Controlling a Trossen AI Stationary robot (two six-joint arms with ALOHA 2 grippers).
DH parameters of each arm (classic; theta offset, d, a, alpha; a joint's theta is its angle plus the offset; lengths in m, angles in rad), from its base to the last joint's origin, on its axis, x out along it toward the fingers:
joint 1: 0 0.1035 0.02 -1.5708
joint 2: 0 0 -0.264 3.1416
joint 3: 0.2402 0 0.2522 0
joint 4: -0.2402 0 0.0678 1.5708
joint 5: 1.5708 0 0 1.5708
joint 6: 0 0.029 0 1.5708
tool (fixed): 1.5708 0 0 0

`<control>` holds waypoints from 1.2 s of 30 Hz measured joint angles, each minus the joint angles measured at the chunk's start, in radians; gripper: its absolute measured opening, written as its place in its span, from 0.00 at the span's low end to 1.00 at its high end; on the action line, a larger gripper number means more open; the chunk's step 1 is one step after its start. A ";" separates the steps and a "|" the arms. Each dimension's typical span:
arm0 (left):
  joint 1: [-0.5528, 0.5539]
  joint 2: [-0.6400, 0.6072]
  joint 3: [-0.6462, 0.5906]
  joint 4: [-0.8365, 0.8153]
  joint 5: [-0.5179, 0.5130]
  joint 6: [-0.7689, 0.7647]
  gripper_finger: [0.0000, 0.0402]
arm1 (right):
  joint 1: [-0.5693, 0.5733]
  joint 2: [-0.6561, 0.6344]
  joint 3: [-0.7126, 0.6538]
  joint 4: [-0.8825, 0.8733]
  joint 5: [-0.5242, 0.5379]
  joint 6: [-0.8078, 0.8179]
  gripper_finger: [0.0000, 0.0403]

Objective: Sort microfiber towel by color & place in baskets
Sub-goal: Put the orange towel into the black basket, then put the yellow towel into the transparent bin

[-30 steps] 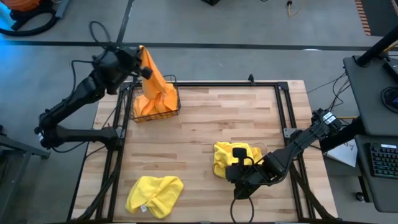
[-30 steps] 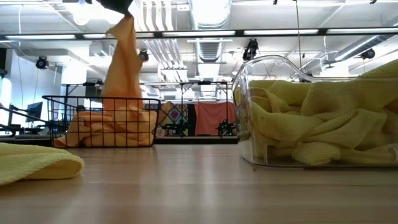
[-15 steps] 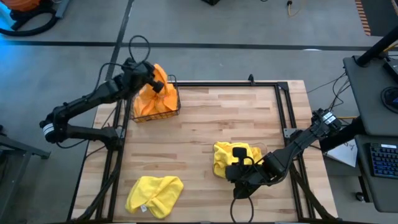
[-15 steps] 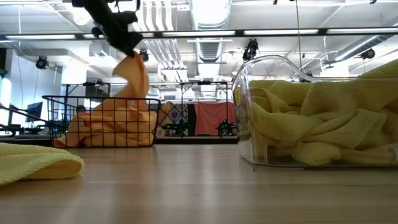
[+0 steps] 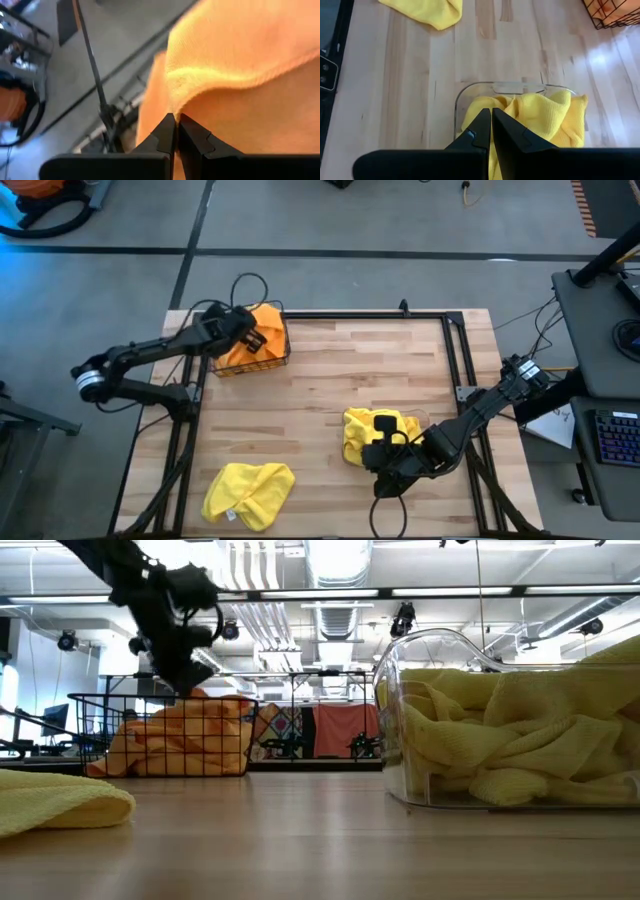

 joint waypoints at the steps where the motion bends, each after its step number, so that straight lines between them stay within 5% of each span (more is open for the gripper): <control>1: 0.000 0.006 -0.013 -0.011 0.000 -0.016 0.00 | 0.000 0.000 0.000 0.000 0.003 0.000 0.03; 13: 0.000 0.061 -0.085 -0.081 0.000 -0.170 0.03 | 0.000 0.000 0.000 0.000 0.042 0.003 0.03; 25: -0.019 0.009 -0.013 -0.176 0.004 -0.175 0.43 | 0.000 0.000 0.000 0.007 0.047 0.002 0.03; 31: -0.137 -0.068 -0.005 -0.180 0.006 -0.234 0.56 | 0.000 0.000 -0.013 0.020 0.097 0.001 0.03; 36: -0.348 -0.128 -0.018 -0.189 0.026 -0.344 0.58 | 0.000 0.000 -0.048 0.044 0.112 0.000 0.03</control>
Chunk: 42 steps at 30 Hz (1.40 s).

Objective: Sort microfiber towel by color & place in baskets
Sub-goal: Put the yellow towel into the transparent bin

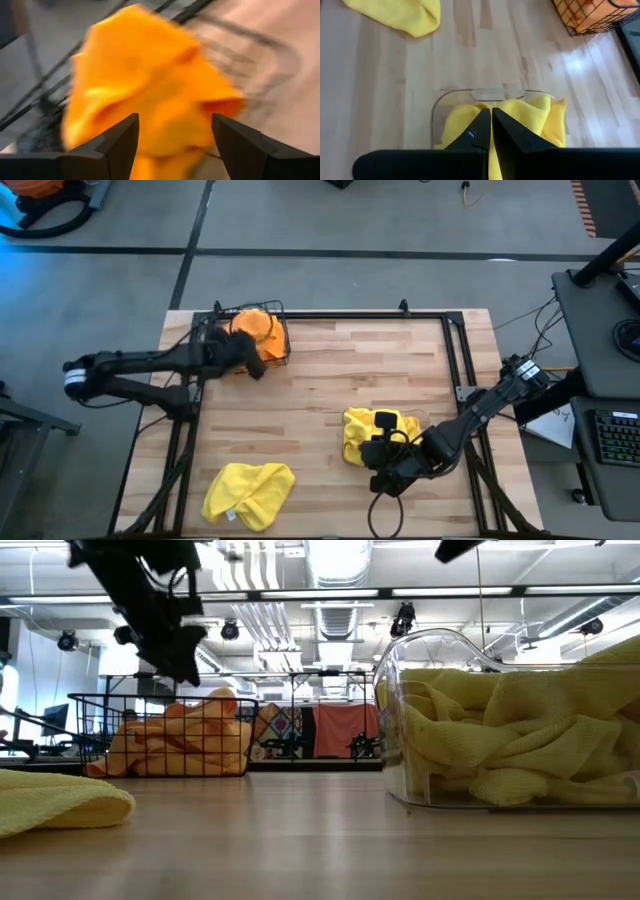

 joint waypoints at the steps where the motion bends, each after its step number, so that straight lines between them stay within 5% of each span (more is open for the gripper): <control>1: -0.053 -0.006 0.000 0.002 0.000 -0.015 0.58 | 0.000 0.000 -0.012 0.008 0.014 0.000 0.03; 13: -0.689 0.028 -0.001 0.129 0.001 -0.157 0.58 | 0.000 0.000 -0.144 0.260 0.118 -0.059 0.03; 19: -0.915 0.087 0.011 0.155 0.064 -0.178 0.58 | 0.000 0.000 -0.157 0.373 0.115 -0.147 0.03; 26: -0.982 0.182 0.096 0.159 0.398 -0.152 0.58 | 0.000 0.000 -0.157 0.375 0.108 -0.146 0.03; 42: -0.984 0.500 0.090 0.026 0.637 -0.348 0.58 | 0.002 0.000 -0.157 0.375 0.106 -0.146 0.03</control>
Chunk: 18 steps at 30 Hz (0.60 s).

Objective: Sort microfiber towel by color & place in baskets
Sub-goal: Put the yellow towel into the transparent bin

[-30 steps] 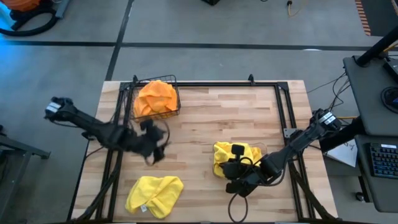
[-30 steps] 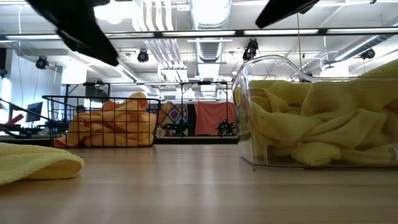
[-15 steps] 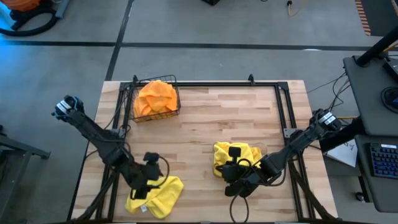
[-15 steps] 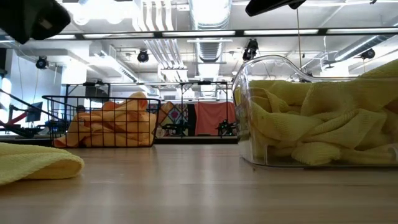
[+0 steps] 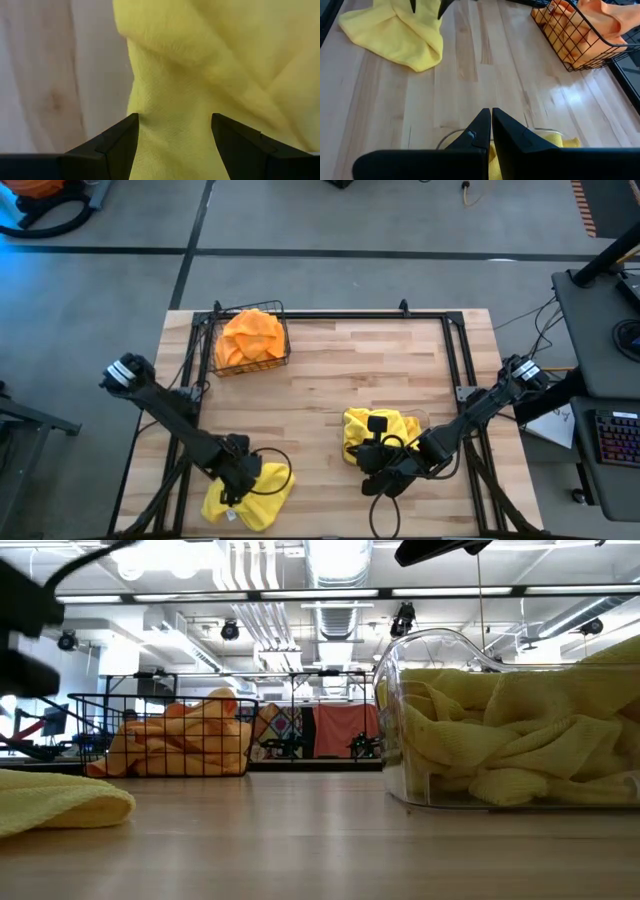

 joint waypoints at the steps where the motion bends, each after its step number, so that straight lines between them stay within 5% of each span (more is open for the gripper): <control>1: 0.000 0.018 0.000 0.001 0.007 0.000 0.58 | 0.000 0.000 0.000 0.000 0.000 0.000 0.03; 10: -0.001 0.119 0.006 -0.014 -0.010 0.002 0.51 | 0.000 0.000 0.000 0.000 -0.001 0.003 0.03; 18: 0.000 0.072 -0.002 -0.036 -0.031 0.048 0.09 | 0.000 0.000 0.000 0.000 -0.001 0.003 0.03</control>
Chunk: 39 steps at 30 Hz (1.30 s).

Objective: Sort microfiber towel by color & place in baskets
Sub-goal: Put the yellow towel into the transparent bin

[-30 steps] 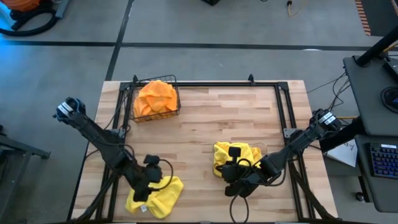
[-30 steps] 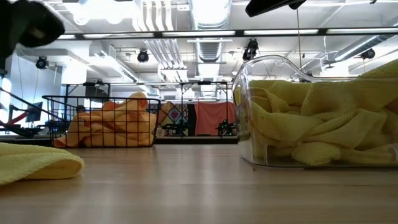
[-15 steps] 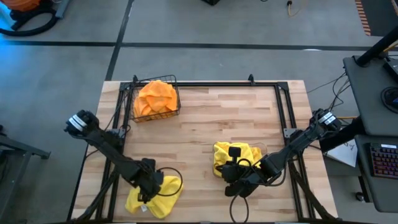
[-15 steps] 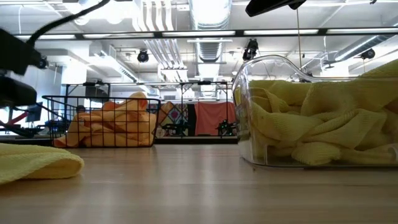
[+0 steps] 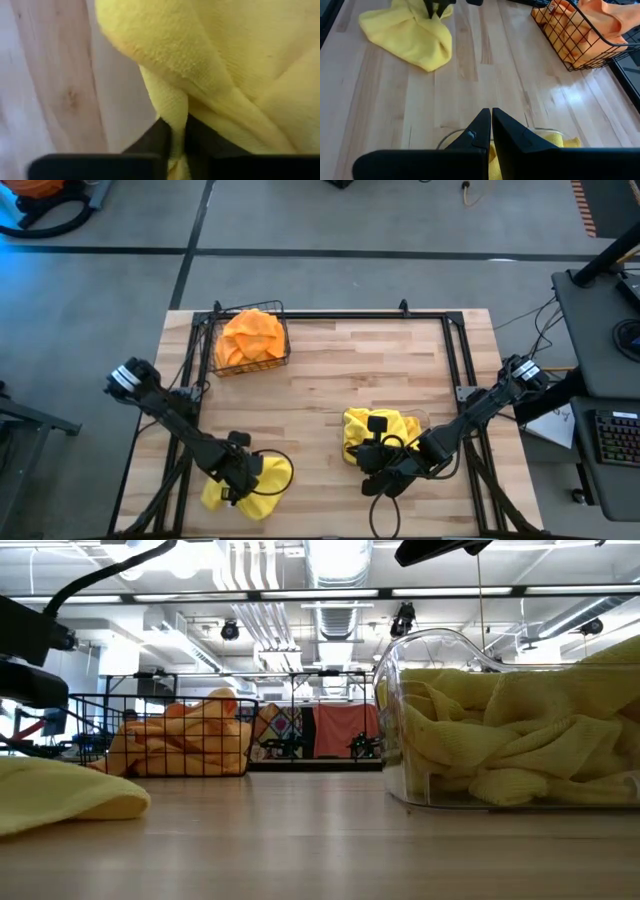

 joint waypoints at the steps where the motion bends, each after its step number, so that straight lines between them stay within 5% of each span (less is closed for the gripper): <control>1: 0.000 -0.014 -0.002 -0.009 0.000 0.002 0.05 | 0.000 0.000 0.000 0.000 0.000 0.000 0.03; 8: 0.001 -0.187 -0.003 -0.014 -0.131 -0.001 0.01 | -0.002 0.000 0.000 0.041 0.002 -0.011 0.03; 18: 0.002 -0.399 -0.001 0.073 -0.477 0.068 0.00 | -0.012 0.023 -0.011 0.311 0.003 -0.248 0.06; 27: 0.036 -0.404 0.000 0.300 -0.585 0.288 0.00 | -0.084 0.095 -0.011 0.499 0.002 -0.299 0.37; 34: 0.080 -0.369 0.000 0.328 -0.653 0.297 0.00 | -0.155 0.144 -0.001 0.616 -0.158 -0.295 0.60; 39: 0.095 -0.358 0.000 0.364 -0.654 0.294 0.00 | -0.201 0.183 0.000 0.646 -0.180 -0.262 0.69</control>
